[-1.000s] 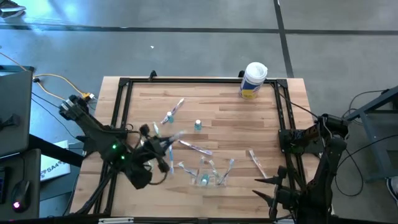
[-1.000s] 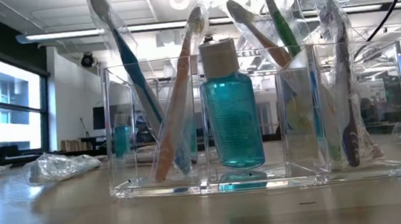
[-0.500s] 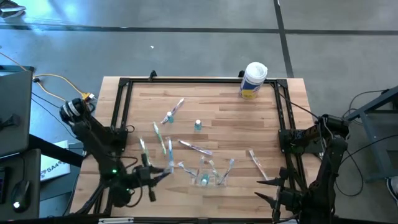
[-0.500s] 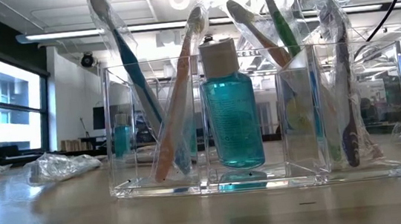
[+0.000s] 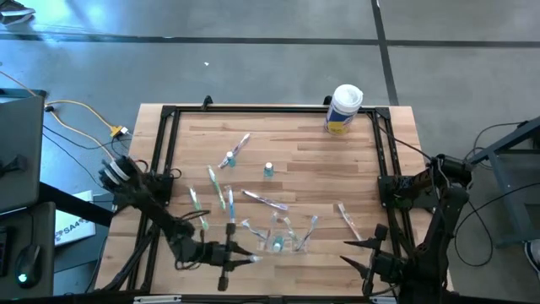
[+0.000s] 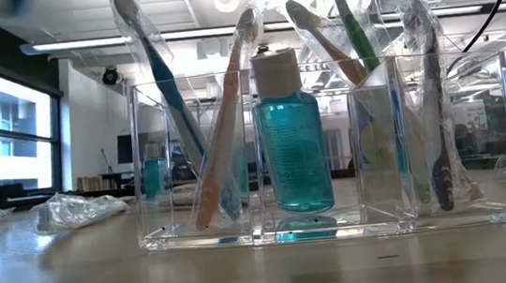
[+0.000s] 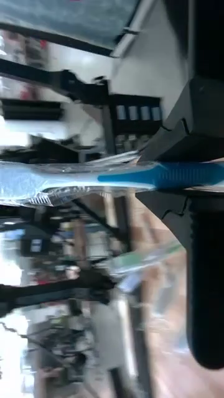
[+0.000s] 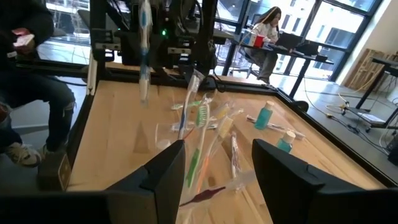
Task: Pick & Place toothbrushing station
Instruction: Put the blue toothbrush into the transparent organizer
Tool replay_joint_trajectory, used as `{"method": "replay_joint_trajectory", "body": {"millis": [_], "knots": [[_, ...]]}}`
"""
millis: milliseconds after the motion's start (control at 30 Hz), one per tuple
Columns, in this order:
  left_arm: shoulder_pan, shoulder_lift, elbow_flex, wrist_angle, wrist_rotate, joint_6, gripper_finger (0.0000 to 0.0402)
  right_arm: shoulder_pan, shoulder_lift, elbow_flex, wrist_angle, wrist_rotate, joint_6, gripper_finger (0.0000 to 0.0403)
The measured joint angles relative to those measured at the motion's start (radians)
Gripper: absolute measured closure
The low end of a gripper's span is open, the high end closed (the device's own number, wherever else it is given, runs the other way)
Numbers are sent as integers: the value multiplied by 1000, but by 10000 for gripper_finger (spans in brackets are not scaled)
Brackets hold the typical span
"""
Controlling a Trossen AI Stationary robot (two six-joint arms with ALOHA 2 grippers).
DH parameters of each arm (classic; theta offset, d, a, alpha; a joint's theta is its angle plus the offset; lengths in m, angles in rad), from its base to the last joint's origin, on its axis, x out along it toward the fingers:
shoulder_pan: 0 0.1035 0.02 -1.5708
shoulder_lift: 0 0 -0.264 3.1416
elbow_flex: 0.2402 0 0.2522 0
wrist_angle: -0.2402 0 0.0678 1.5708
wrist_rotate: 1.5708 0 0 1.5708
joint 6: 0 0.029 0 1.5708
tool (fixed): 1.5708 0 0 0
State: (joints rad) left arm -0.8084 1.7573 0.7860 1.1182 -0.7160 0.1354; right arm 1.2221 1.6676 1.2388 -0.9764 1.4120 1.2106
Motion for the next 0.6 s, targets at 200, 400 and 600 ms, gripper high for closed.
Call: {"method": "replay_joint_trajectory", "body": {"millis": [200,400,600], "knots": [[52,69,0,220,71,153,359,1,0,0,1,-33,2,223],[102,72,0,215,76,144,359,9,0,0,1,-33,18,223],[163,89,0,213,199,106,359,8,0,0,5,-24,19,223]]}}
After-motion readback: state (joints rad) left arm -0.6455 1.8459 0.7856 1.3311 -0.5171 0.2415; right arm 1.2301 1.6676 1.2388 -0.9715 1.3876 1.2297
